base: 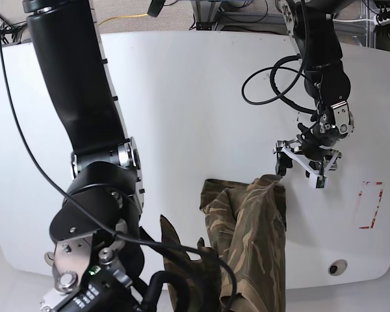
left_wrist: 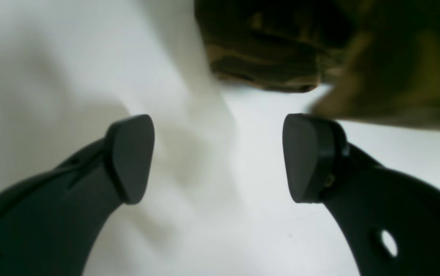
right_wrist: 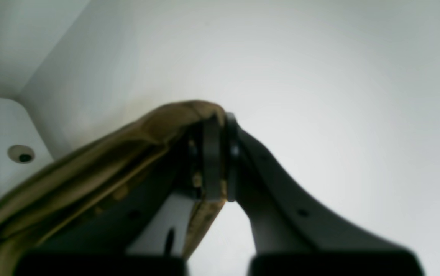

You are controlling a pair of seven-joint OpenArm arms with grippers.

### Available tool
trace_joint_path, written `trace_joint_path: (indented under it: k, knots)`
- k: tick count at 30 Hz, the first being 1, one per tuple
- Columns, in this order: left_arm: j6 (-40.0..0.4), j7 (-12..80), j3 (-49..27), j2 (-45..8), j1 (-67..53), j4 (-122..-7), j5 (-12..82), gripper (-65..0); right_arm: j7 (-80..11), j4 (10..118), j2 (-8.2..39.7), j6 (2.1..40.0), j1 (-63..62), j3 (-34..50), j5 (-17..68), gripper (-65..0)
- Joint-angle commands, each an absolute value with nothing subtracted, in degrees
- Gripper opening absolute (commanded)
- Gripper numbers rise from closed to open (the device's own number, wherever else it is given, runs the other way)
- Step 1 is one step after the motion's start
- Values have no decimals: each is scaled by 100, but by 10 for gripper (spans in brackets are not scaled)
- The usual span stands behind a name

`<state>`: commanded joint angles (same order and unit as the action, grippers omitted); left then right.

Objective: Fold the T-shirt properly
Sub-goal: 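Adjust the left gripper's grasp on the hanging shirt edge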

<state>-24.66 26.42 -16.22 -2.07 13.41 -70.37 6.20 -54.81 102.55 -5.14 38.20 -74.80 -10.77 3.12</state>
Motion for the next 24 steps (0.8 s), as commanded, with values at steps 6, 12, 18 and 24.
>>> trace_joint_path:
  k: [6,12,18,24]
  knots:
    - [-2070,1877,-1253,-215,1648,-5921,646,-156,-5481,10273,-470,3820,-7480,-1077,312,-650]
    - [-1719,1402,-1033,-92,1912,-5130,646,-154,-5481,10273,-330,3820,-7480,-1077,312,-650]
    - [-1701,1218,-1024,-48,2369,-4136,646,-154,-5481,10273,-321,3837,-7480,-1077,312,-650]
    - [-1701,1209,-1024,4,2607,-3600,646,-172,-5481,10264,-233,3829,-7480,-1077,321,-650]
